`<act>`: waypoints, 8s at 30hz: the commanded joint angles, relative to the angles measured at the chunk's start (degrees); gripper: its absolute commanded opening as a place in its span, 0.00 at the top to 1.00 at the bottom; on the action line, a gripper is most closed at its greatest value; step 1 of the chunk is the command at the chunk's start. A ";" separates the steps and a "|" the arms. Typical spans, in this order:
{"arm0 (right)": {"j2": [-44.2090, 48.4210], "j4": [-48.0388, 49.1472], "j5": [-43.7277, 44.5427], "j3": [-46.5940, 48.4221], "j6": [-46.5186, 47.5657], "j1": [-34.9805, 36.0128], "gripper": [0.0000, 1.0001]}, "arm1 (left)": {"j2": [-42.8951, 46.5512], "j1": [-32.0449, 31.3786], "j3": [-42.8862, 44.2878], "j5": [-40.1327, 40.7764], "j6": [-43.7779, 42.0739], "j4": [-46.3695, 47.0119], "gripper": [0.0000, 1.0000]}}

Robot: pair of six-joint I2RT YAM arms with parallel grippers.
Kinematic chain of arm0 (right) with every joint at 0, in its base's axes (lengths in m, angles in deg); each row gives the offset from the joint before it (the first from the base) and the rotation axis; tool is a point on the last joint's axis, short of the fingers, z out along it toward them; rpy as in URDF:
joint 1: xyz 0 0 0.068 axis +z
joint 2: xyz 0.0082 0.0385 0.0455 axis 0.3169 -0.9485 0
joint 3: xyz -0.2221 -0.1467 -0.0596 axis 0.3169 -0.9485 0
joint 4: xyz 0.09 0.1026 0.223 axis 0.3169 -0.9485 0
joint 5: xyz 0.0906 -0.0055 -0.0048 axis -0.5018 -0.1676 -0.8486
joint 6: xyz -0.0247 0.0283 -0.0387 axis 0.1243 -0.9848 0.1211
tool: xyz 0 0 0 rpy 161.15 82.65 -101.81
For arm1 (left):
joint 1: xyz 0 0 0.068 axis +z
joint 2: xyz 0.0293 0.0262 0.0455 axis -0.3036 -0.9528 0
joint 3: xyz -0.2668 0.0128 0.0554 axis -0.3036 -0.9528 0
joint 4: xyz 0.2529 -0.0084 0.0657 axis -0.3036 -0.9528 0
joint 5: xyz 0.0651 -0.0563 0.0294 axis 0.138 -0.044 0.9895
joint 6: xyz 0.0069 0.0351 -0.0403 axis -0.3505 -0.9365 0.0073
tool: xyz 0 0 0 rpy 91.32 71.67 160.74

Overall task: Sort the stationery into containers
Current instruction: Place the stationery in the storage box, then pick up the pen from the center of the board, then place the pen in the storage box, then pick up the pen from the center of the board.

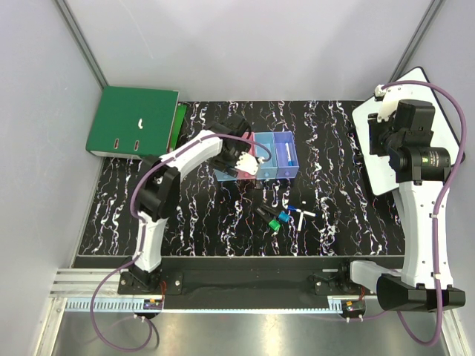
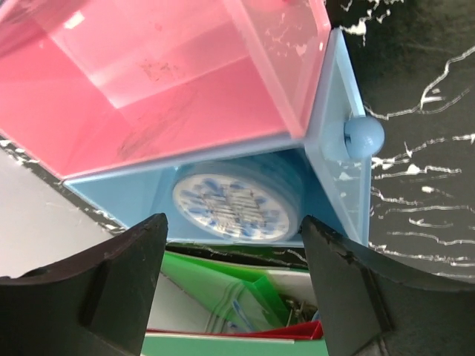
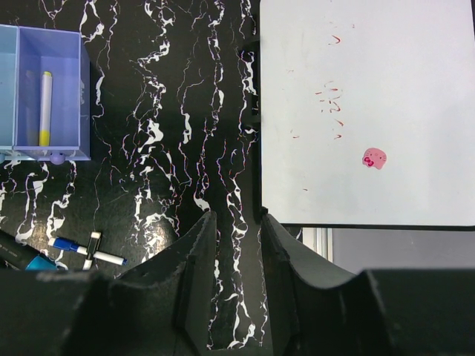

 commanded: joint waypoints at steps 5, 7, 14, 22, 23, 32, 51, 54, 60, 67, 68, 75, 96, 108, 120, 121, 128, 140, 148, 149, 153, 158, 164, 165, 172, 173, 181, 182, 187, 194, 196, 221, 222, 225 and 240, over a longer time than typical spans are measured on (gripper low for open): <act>0.41 -0.02 -0.34 2.32 -0.54 -0.40 0.61 | -1.24 0.40 3.95 -0.45 3.30 0.43 0.18; 0.32 -0.02 -0.42 2.41 -0.45 -0.40 0.61 | -1.06 0.58 5.96 -0.54 4.62 0.43 0.18; 0.49 -0.90 -2.26 1.44 -0.36 -0.40 0.61 | 1.48 1.20 13.71 -3.96 10.07 0.52 0.16; -1.43 -8.27 -20.09 0.21 11.82 -0.31 0.62 | 12.11 1.20 6.07 -3.97 14.11 0.61 0.15; -2.14 -9.85 -22.46 0.12 13.42 -0.31 0.62 | 13.95 1.20 5.20 -3.97 17.07 0.61 0.16; -9.08 -14.27 -25.48 -11.46 28.19 4.33 0.62 | 29.76 1.46 -11.40 -8.18 38.78 7.19 0.16; -18.40 1.37 -31.80 -27.12 6.43 13.75 0.61 | 43.23 1.28 -21.97 -6.61 44.18 9.40 0.15; -20.59 4.44 -33.29 -27.82 3.26 13.67 0.61 | 44.55 1.20 -22.93 -5.73 42.86 9.49 0.14; -29.02 8.15 -29.61 -25.55 1.22 13.14 0.60 | 45.34 1.20 -23.55 -4.49 41.28 9.57 0.14; -33.25 7.71 -27.24 -24.75 0.34 12.70 0.52 | 43.59 1.11 -21.71 -4.58 40.66 9.49 0.13; -33.34 8.06 -26.27 -24.75 0.34 12.61 0.52 | 43.32 0.93 -21.62 -4.75 40.66 9.49 0.13; -33.78 9.03 -25.03 -24.92 0.16 12.00 0.51 | 42.09 0.41 -20.39 -5.46 40.92 9.57 0.13; -37.65 7.89 -25.12 -24.93 0.60 12.87 0.67 | 41.83 0.41 -21.36 -5.20 38.20 10.28 0.13; -35.28 4.99 -23.46 -23.08 4.46 13.23 0.97 | 42.00 0.41 -22.15 -5.37 37.93 10.72 0.13; -31.14 -3.89 -21.96 -3.06 10.19 13.23 0.95 | 43.32 0.41 -26.01 -7.04 39.60 11.33 0.13; -31.67 -3.80 -21.87 0.53 9.05 13.23 0.96 | 43.50 0.41 -26.36 -7.30 39.78 11.42 0.13; -41.76 -1.52 -26.35 16.80 -1.93 13.14 0.96 | 44.55 0.23 -27.86 -8.18 40.48 12.03 0.13; -69.09 -1.43 -29.16 50.64 -9.06 17.18 0.99 | 44.55 -0.21 -28.39 -8.18 40.48 13.18 0.13; -72.10 0.68 -29.08 54.97 -10.38 19.38 1.00 | 43.94 -0.21 -29.09 -8.18 37.76 13.53 0.13; -71.84 0.68 -28.99 54.97 -10.38 19.29 1.00 | 43.76 -0.21 -28.83 -8.27 37.67 13.62 0.13; -70.96 0.68 -29.52 54.44 -10.91 19.64 1.00 | 43.24 -0.21 -28.56 -9.06 38.46 13.97 0.13; -70.52 0.77 -30.13 50.23 -11.09 19.82 1.00 | 43.50 -0.21 -28.74 -9.24 38.64 14.06 0.13; -73.24 0.77 -30.48 45.21 -10.30 20.17 1.00 | 43.85 -0.21 -28.30 -8.63 37.76 14.06 0.13; -73.68 0.68 -30.40 45.47 -10.47 20.17 1.00 | 43.94 -0.21 -28.21 -8.62 37.58 14.06 0.13; -75.97 0.68 -30.48 46.88 -10.47 20.96 0.88 | 43.50 -0.21 -28.74 -8.71 36.35 14.23 0.13; -75.88 0.68 -30.48 46.79 -10.38 21.22 0.84 | 43.41 -0.21 -28.65 -8.80 36.35 14.23 0.13; -74.13 0.42 -29.43 46.79 -8.98 21.66 0.61 | 43.76 -0.21 -28.30 -8.89 36.44 14.32 0.13; -73.69 0.33 -29.25 46.88 -8.80 21.66 0.61 | 44.20 -0.21 -28.47 -8.89 36.53 14.32 0.13; -66.25 -0.81 -27.24 44.96 -5.73 21.66 0.62 | 45.43 -0.21 -28.65 -9.06 36.97 14.23 0.13; -44.89 -2.84 -23.55 27.57 5.86 21.66 0.62 | 47.45 -0.38 -29.44 -8.28 36.79 14.23 0.12; -36.54 -3.62 -21.35 18.38 11.29 21.66 0.62 | 48.41 -0.30 -30.31 -7.83 36.35 14.32 0.12; -20.50 14.73 -21.96 -34.24 22.32 26.41 0.64 | 50.79 -3.90 -31.03 -0.63 35.38 12.21 0.11; -21.12 15.26 -21.78 -34.42 21.88 26.50 0.64 | 50.53 -3.90 -30.85 -0.54 35.47 12.04 0.11; -23.23 17.02 -21.26 -34.24 22.05 26.59 0.64 | 50.18 -4.08 -30.67 -0.36 35.47 11.68 0.11; -29.65 20.80 -23.19 -32.92 20.38 27.73 0.62 | 47.63 -4.25 -29.97 -0.45 34.77 11.59 0.11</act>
